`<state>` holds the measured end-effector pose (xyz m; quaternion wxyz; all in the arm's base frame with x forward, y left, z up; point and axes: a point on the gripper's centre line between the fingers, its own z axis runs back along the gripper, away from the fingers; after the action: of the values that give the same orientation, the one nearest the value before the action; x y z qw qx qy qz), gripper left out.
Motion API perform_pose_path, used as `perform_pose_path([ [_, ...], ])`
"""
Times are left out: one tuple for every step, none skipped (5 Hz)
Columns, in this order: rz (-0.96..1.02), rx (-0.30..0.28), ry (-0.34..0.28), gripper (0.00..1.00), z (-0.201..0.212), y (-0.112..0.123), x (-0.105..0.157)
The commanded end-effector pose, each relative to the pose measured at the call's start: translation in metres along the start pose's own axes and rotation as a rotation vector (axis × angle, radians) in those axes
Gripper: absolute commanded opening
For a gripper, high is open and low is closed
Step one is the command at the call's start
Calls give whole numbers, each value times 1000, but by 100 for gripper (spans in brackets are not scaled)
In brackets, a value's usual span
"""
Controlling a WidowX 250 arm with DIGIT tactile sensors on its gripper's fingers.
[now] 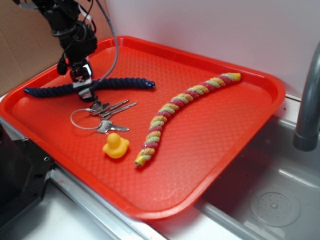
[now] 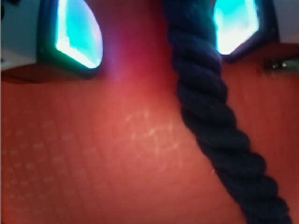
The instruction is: Grab the blue rope.
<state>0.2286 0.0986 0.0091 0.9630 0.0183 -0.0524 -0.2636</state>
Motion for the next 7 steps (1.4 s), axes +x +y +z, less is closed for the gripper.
perform_pose_path([
  [-20,19,32,0,-9,-2,16],
  [45,45,72,0,11,-9,9],
  [143,88,108,0,31,-12,7],
  [283,109,104,0,65,-17,6],
  [444,108,120,0,95,-25,8],
  [599,48,110,0,142,-51,18],
  [619,16,94,0,174,-75,30],
])
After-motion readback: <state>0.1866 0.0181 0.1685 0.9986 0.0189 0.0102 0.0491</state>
